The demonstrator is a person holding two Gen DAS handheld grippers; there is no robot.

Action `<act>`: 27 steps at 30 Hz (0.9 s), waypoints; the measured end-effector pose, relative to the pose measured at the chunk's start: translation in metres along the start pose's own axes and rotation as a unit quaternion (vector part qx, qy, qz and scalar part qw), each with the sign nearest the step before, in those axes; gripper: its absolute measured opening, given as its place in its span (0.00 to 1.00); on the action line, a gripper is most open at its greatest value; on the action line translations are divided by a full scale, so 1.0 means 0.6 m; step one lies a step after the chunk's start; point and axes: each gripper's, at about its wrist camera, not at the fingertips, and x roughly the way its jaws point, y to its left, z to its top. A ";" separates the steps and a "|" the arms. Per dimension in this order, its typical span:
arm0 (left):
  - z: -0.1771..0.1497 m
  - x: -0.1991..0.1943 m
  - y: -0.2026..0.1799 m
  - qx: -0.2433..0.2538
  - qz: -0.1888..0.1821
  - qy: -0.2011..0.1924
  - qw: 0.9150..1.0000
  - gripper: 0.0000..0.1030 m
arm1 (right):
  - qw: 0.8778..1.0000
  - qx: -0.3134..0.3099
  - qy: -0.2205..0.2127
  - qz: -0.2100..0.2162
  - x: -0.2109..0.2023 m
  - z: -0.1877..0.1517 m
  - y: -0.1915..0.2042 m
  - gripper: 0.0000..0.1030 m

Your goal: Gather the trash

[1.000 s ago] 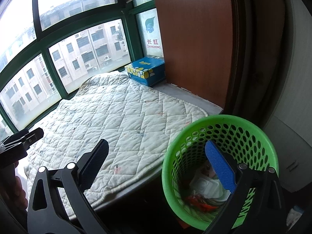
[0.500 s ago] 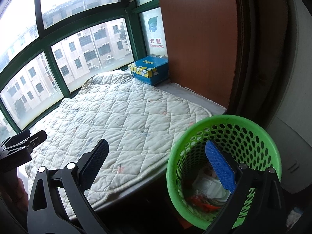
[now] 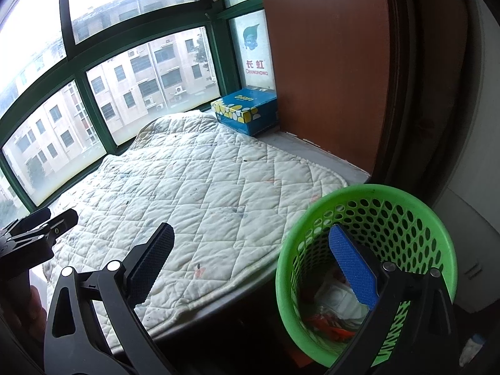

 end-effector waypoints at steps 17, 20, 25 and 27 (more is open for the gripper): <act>0.000 -0.001 0.002 -0.001 -0.001 0.000 1.000 0.93 | 1.000 -0.004 0.001 0.011 0.003 -0.003 0.008 0.95; -0.001 -0.003 0.000 -0.002 -0.002 0.000 1.000 0.93 | 1.000 -0.004 0.001 0.012 0.004 -0.003 0.009 0.95; -0.001 -0.004 -0.003 -0.004 -0.001 0.001 1.000 0.93 | 1.000 -0.004 0.000 0.013 0.003 -0.003 0.010 0.95; -0.002 -0.004 -0.003 -0.004 -0.001 0.001 1.000 0.93 | 1.000 -0.004 0.000 0.012 0.003 -0.004 0.011 0.95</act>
